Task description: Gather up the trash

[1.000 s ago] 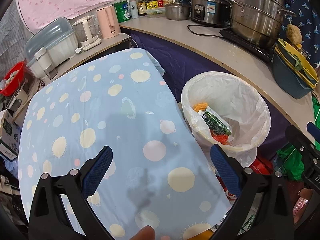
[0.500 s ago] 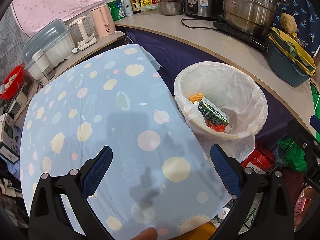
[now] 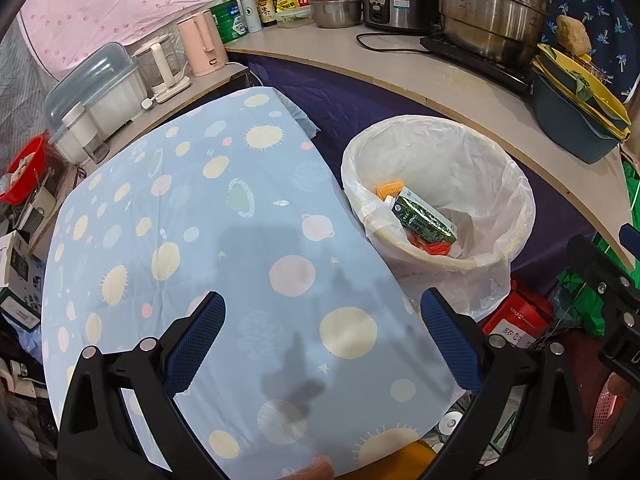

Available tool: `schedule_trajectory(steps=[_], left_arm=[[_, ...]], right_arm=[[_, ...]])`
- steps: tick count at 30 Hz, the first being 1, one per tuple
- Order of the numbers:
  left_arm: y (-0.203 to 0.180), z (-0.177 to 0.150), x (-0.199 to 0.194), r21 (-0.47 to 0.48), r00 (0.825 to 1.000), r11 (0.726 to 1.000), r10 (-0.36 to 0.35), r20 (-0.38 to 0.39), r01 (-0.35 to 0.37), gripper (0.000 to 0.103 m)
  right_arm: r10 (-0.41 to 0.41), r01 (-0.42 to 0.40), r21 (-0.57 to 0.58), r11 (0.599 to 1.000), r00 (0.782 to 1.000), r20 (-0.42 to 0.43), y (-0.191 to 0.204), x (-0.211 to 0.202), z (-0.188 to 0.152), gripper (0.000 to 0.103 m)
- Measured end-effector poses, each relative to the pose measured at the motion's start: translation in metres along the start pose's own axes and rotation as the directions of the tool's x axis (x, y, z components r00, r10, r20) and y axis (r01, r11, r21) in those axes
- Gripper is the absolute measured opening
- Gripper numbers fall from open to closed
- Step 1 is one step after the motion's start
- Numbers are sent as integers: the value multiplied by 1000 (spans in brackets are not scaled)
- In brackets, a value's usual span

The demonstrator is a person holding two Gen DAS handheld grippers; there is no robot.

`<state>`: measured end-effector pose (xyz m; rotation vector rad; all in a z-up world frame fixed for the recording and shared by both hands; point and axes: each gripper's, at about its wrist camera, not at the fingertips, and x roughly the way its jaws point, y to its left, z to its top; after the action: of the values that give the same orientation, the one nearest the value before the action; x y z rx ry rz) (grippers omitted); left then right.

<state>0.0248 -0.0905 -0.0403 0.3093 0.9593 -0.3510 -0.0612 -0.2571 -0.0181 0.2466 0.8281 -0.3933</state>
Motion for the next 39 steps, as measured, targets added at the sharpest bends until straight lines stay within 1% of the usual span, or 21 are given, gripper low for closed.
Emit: schedule_trajectory(steps=[7, 14, 20, 25, 39], left_arm=[[1, 0, 3, -4, 1000, 1000, -14, -20, 14, 94], [4, 10, 4, -15, 1000, 1000, -12, -19, 12, 94], [9, 19, 11, -37, 1000, 999, -9, -27, 8, 94], [12, 22, 19, -55, 999, 998, -11, -50, 8, 94], [6, 22, 28, -45, 998, 999, -9, -70, 6, 94]], right_arm=[[3, -3, 4, 1000, 1000, -5, 2, 0, -2, 96], [14, -14, 4, 1000, 1000, 8, 5, 0, 9, 96], [18, -18, 0, 1000, 1000, -9, 6, 10, 16, 96], [20, -20, -1, 1000, 1000, -20, 5, 18, 19, 96], [16, -16, 4, 1000, 999, -46, 1, 32, 19, 96]])
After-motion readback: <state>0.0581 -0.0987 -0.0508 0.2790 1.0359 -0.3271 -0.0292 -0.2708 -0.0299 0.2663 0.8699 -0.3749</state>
